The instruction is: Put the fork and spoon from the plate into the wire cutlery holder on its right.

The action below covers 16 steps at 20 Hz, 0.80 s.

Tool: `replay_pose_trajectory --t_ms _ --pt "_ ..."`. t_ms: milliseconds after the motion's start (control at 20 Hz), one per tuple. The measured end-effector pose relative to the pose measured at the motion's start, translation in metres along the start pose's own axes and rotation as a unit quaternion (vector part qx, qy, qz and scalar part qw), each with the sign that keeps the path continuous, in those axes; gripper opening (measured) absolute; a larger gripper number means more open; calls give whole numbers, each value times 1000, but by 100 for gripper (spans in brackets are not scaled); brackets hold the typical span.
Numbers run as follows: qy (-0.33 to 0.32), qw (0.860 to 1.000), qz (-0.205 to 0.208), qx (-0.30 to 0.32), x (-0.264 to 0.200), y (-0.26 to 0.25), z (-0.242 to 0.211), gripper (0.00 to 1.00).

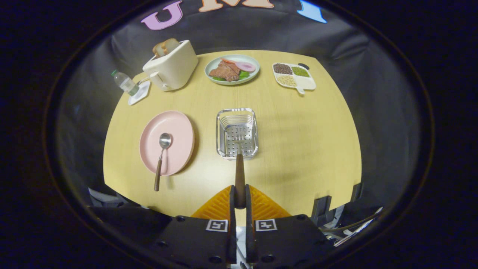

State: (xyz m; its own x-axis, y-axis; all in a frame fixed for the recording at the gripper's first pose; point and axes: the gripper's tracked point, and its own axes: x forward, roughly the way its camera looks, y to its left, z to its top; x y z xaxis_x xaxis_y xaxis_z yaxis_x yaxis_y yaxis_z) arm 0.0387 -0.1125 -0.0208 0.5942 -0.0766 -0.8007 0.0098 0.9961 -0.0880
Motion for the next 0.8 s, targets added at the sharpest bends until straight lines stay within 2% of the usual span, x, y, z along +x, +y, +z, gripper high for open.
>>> replay_pose_trajectory --t_ms 150,300,500,800 --pt "-5 1000 6 15 -1 4 3 18" --pt "-25 999 13 30 -6 9 7 53" --pt "-72 996 1 43 -13 3 15 99" --pt "-171 985 -12 30 -35 11 33 100"
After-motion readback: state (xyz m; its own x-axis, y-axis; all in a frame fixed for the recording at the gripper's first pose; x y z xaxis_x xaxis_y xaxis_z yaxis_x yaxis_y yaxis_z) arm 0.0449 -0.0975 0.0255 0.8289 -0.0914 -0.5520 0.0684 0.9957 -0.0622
